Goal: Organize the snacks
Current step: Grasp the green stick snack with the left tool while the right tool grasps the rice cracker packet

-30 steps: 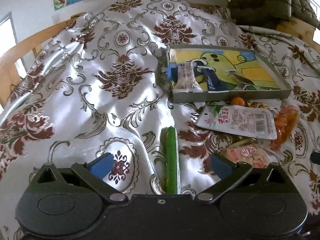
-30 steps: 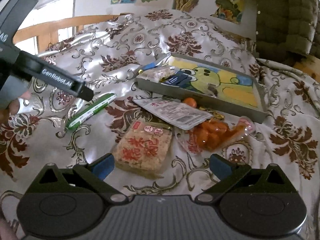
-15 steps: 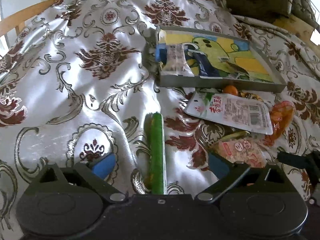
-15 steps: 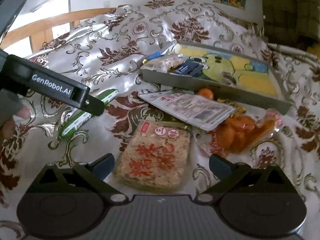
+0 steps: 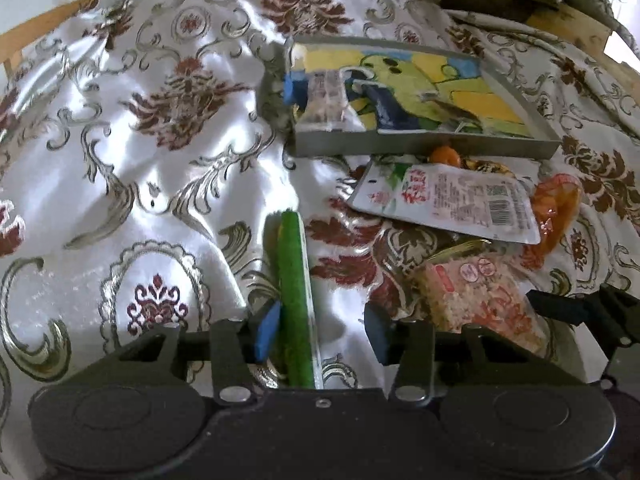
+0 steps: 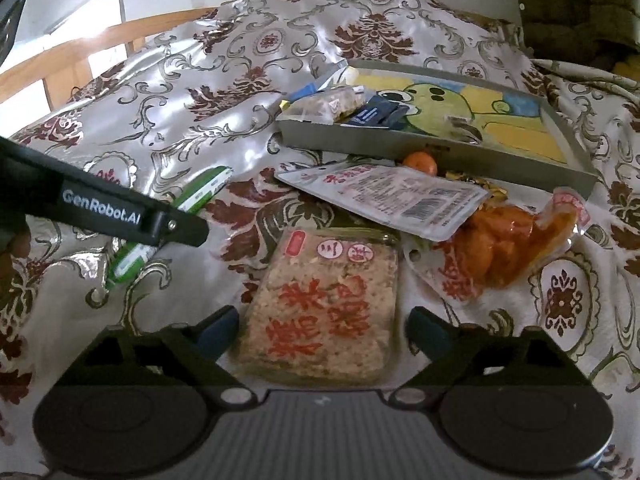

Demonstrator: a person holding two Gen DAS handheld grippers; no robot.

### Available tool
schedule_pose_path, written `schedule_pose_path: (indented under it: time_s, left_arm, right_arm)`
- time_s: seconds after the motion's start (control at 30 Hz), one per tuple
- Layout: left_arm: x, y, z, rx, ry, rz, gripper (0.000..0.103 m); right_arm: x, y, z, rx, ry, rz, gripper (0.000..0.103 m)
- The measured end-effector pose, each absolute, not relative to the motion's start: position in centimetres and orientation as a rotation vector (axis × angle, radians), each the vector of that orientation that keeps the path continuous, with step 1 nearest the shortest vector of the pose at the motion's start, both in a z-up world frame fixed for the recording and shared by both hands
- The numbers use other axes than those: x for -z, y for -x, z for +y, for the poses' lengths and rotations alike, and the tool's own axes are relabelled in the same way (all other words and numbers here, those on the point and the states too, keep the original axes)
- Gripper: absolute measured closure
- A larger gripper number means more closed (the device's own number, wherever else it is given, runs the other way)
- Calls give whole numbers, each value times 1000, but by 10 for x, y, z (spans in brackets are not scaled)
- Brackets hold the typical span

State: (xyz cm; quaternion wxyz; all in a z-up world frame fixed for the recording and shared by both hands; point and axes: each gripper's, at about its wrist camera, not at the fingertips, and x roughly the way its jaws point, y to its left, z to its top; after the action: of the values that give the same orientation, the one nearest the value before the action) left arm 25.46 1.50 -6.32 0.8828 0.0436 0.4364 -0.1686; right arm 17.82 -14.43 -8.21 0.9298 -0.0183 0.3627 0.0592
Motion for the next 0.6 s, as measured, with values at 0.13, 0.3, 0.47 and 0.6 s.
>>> schedule_pose_path:
  time_s: [0.13, 0.3, 0.47, 0.6]
  left_arm:
    - [66, -258, 17, 347, -70, 920, 56]
    - [69, -259, 14, 345, -80, 936, 55]
    - [70, -257, 13, 346, -85, 936, 65]
    - [71, -258, 15, 354, -70, 940, 77]
  right_arm:
    - [82, -178, -143, -130, 33, 743, 15]
    - [88, -180, -140, -142, 39, 756, 14]
    - [90, -183, -141, -138, 25, 745, 19]
    - [90, -182, -141, -134, 27, 739, 22]
